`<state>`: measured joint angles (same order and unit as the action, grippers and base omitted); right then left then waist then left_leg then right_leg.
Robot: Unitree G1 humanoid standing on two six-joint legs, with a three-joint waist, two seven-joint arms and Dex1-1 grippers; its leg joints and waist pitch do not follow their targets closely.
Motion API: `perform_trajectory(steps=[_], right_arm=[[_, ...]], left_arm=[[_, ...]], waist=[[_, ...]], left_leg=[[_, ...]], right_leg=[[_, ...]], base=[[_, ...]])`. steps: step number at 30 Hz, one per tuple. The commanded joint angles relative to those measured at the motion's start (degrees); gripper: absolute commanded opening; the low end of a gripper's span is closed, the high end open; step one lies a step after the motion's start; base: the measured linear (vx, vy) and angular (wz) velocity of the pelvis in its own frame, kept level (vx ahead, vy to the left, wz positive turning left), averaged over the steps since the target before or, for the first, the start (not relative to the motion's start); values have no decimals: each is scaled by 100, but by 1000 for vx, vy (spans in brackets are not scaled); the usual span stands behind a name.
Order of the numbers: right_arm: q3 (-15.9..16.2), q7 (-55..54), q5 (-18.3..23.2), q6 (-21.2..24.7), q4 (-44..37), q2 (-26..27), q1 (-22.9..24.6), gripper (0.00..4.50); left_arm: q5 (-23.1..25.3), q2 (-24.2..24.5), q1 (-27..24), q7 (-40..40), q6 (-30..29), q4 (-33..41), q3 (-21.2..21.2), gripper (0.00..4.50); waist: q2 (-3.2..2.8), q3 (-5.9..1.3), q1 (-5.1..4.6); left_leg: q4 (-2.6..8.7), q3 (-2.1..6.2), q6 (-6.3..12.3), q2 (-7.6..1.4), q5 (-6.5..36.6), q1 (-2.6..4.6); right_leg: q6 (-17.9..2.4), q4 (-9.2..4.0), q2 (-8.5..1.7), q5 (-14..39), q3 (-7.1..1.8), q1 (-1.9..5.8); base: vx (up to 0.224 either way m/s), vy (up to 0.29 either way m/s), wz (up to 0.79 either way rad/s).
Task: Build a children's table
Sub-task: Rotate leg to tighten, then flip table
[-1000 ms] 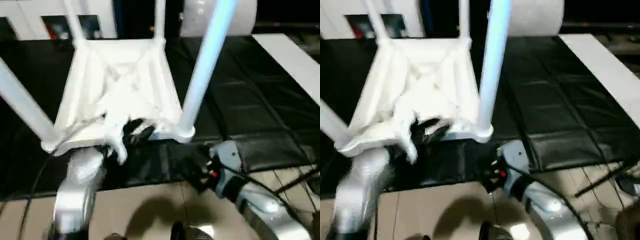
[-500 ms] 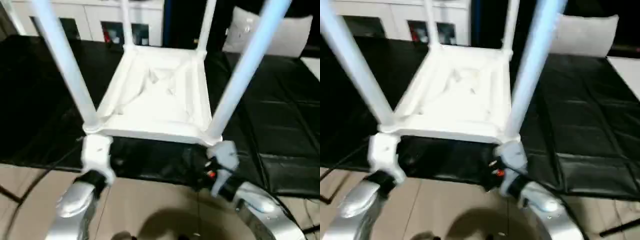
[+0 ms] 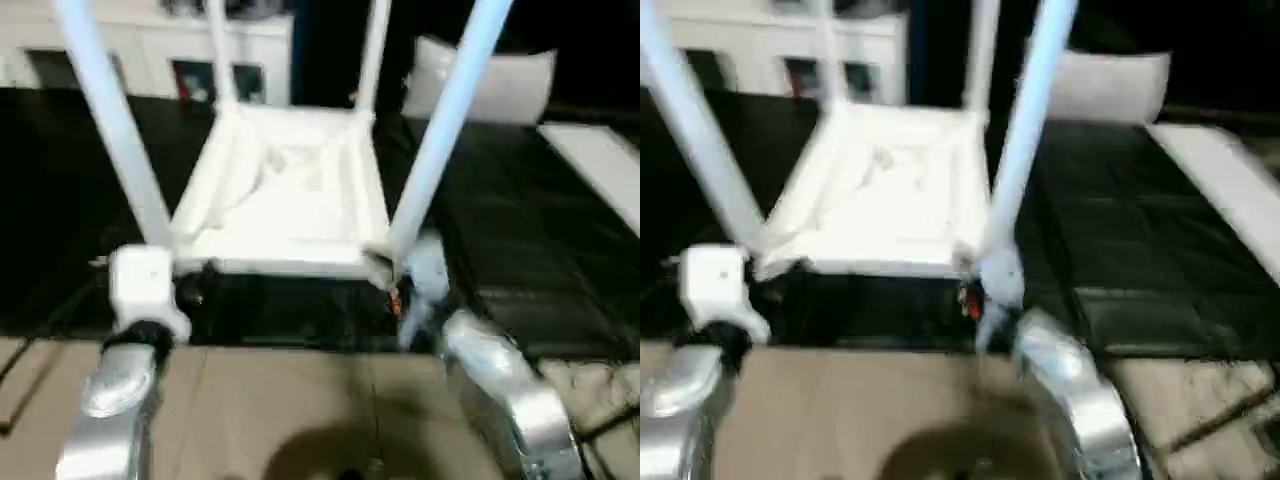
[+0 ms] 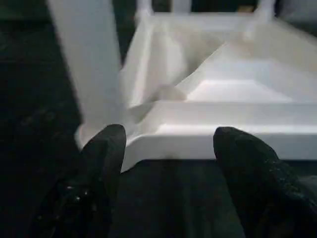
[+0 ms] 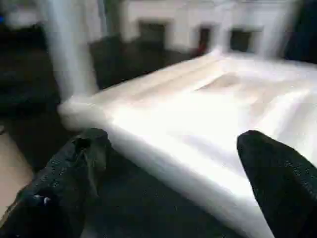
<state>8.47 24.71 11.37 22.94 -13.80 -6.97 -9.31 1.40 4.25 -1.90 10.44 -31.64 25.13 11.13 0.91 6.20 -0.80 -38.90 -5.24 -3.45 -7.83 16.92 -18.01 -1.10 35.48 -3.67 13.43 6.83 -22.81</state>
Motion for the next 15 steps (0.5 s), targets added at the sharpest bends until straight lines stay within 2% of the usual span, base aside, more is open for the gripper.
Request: perform_trajectory(steps=[1,2,3,4,5,6,7,8,9,10,11,12,14,15], right_arm=[[-143,-45,-21,-72,269,-34,-153,450],[-144,-43,-20,-73,273,-34,-158,450],[-138,6,-27,-153,361,-49,-224,450],[-163,5,-76,-255,568,-84,-375,450],[-186,-15,-99,-297,688,-100,-464,450],[-237,-35,-104,-333,838,-126,-588,450],[-357,-100,-91,-395,1138,-179,-835,450],[-357,-100,-91,-395,1138,-179,-835,450],[-450,-151,-77,-432,1322,-202,-977,450],[-496,-174,-102,-465,1385,-213,-1020,450],[-567,-220,-141,-504,1479,-247,-1069,450],[-567,-220,-141,-504,1479,-248,-1069,450],[-728,-396,-201,-594,1659,-313,-1111,450],[-775,-474,-226,-616,1715,-331,-1117,450]], left_arm=[[-31,33,16,76,-9,59,-79,326],[-32,34,16,79,-7,60,-82,326],[-29,52,27,53,-16,56,-110,326],[0,34,91,-66,-32,-13,-70,326],[0,25,132,-124,-39,-54,-37,326],[27,39,186,-183,-70,-103,-3,326],[82,109,290,-298,-117,-222,93,340],[82,109,290,-298,-117,-222,93,340],[139,151,352,-419,-172,-276,178,340],[152,169,380,-458,-183,-294,218,340],[126,201,419,-457,-179,-326,264,340],[126,201,419,-457,-179,-326,264,362],[-19,256,522,-363,-94,-456,312,362],[-100,255,571,-319,-48,-505,317,362]], waist=[[-5,-397,46],[-58,-411,-29],[-62,-403,-37],[-4,-368,-74],[30,-361,-78],[56,-361,-84],[44,-361,-71],[38,-363,-72],[47,-364,-86],[51,-383,-92],[70,-393,-89],[46,-404,-77],[43,-423,-67],[129,-438,-59]], left_leg=[[593,37,227,-335,817,113],[759,80,338,-494,600,1],[816,79,349,-545,674,-38],[874,42,410,-545,1247,-117],[813,-20,369,-442,1624,-72],[781,-42,353,-398,1650,-54],[748,-54,370,-356,1536,-52],[734,-58,372,-349,1512,-41],[730,-55,393,-336,1488,-58],[735,-43,398,-355,1417,-90],[740,-49,425,-374,1364,-101],[741,-45,429,-383,1319,-99],[752,-51,452,-402,1190,-117],[748,-81,473,-415,1090,-105]], right_leg=[[-94,-806,-492,3154,-438,180],[-651,-588,-413,1279,-447,291],[-863,-547,-411,800,-455,313],[-887,-607,-436,1190,-436,351],[-754,-732,-476,2178,-428,286],[-650,-789,-483,2574,-423,254],[-477,-860,-491,2992,-413,224],[-420,-878,-483,3081,-396,197],[-291,-904,-459,3153,-361,200],[-245,-886,-464,3076,-342,219],[-226,-897,-462,2966,-327,222],[-251,-879,-470,2878,-327,219],[-340,-851,-468,2607,-332,231],[-412,-842,-468,2470,-347,211]], base=[[0,0,0],[0,0,0],[0,0,0],[0,0,0],[0,0,0],[0,0,0],[0,0,0],[0,0,0],[0,0,0],[0,0,0],[0,0,0],[0,0,0],[0,0,0],[0,0,0]])
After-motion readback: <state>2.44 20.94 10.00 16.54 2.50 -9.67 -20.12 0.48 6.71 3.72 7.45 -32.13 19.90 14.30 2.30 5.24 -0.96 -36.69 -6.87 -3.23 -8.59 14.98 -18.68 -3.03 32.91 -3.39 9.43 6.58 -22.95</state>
